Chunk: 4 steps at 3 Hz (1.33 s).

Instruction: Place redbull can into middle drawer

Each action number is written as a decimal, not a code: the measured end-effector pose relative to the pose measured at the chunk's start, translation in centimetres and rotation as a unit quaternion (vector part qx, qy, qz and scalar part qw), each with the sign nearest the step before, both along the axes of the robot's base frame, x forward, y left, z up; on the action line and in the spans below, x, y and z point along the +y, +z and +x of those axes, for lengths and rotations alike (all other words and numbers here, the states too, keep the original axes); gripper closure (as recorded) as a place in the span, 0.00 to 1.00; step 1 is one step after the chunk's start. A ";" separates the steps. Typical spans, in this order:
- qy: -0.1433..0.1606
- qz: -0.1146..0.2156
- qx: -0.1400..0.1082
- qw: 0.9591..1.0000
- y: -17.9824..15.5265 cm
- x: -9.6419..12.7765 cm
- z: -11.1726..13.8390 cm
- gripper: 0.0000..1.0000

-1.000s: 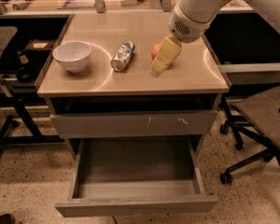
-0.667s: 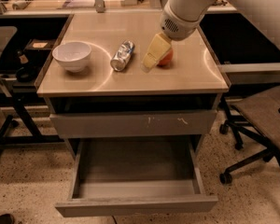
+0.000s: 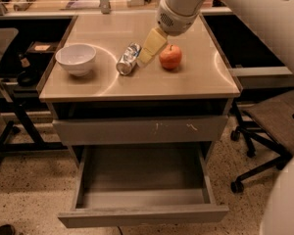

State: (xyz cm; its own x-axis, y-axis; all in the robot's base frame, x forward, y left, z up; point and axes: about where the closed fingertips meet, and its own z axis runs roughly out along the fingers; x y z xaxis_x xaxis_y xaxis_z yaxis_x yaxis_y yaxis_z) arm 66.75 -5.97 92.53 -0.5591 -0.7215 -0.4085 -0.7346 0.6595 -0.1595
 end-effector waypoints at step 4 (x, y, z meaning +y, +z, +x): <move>0.033 0.031 0.034 0.998 -3.1 6.9 3.0 0.00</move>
Offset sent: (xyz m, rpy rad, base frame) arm 0.0055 0.0254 -0.0041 0.0338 0.0167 0.0467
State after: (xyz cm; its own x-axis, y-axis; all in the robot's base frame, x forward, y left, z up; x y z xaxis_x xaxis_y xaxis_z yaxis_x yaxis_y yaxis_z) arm 69.72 0.91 89.39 -0.5394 -0.7319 -0.4163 -0.7843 0.6166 -0.0678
